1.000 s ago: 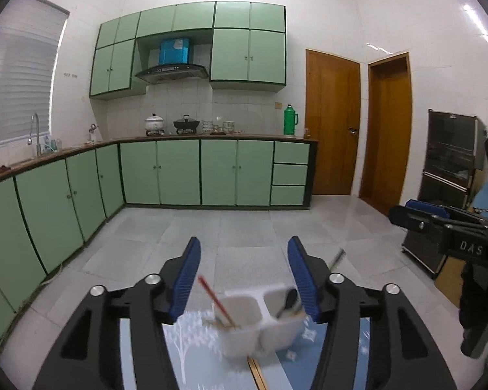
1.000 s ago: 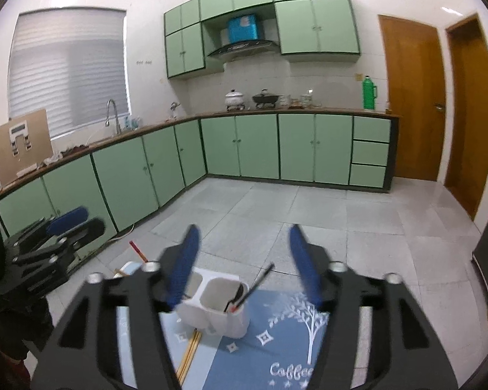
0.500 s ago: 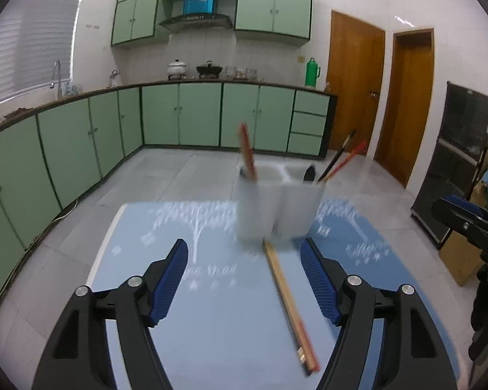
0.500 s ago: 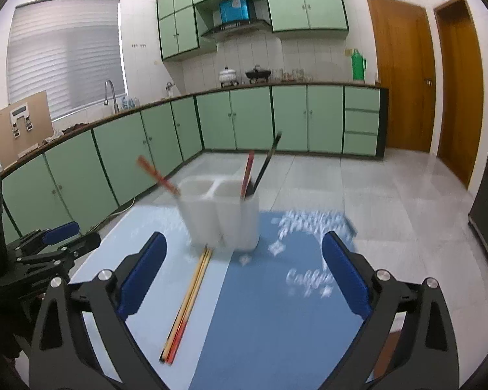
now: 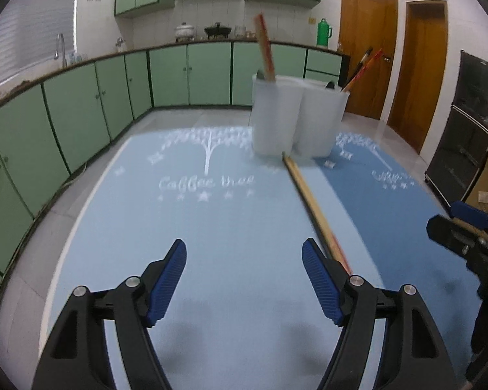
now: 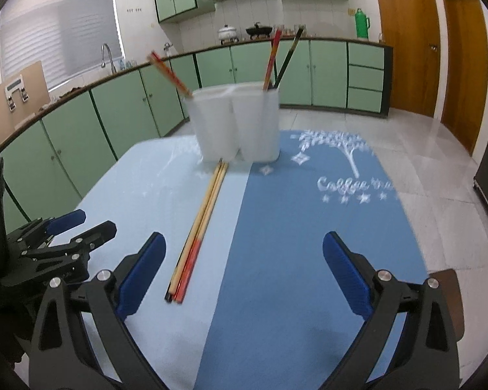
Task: Organize utensils
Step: 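Withdraw both grippers back over the remaining chopsticks, then close the right gripper on a plain wooden chopstick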
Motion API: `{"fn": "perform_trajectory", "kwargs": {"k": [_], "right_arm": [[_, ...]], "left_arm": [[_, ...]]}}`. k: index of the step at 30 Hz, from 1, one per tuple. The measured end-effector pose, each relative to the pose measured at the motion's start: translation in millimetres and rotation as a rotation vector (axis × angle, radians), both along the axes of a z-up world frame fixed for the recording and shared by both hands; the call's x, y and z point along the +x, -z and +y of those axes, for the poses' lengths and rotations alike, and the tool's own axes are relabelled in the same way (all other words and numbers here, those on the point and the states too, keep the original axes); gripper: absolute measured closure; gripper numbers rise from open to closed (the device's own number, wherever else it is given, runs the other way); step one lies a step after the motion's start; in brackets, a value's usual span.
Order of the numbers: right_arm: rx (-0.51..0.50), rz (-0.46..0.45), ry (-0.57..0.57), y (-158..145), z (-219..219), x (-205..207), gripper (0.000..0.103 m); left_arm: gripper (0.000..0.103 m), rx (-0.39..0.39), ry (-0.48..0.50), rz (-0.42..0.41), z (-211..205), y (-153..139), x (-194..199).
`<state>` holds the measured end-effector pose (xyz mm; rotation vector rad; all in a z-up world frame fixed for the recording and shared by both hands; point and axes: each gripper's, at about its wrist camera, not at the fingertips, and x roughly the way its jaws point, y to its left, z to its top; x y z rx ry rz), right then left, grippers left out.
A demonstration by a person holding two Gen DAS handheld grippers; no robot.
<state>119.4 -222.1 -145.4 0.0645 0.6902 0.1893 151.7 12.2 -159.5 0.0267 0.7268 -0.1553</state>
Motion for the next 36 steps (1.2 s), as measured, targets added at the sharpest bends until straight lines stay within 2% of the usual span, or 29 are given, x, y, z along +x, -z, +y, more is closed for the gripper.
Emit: {"fn": "perform_trajectory", "kwargs": {"k": [11,16,26,31,36], "right_arm": [[-0.004,0.138,0.002,46,20,1,0.009],[-0.033,0.16,-0.022,50,30,4,0.022],[-0.068,0.199,-0.062,55,49,12,0.031],[-0.064,0.204,-0.04,56,43,13,0.039],[-0.094,0.199,0.028,54,28,9,0.039]], "left_arm": [[0.03,0.021,-0.026,0.087,15,26,-2],[0.029,0.016,-0.037,0.106,19,30,0],[0.026,0.004,-0.048,0.121,21,34,2],[0.026,0.005,-0.049,0.128,20,35,4],[0.025,0.016,-0.043,0.122,18,34,3]]}}
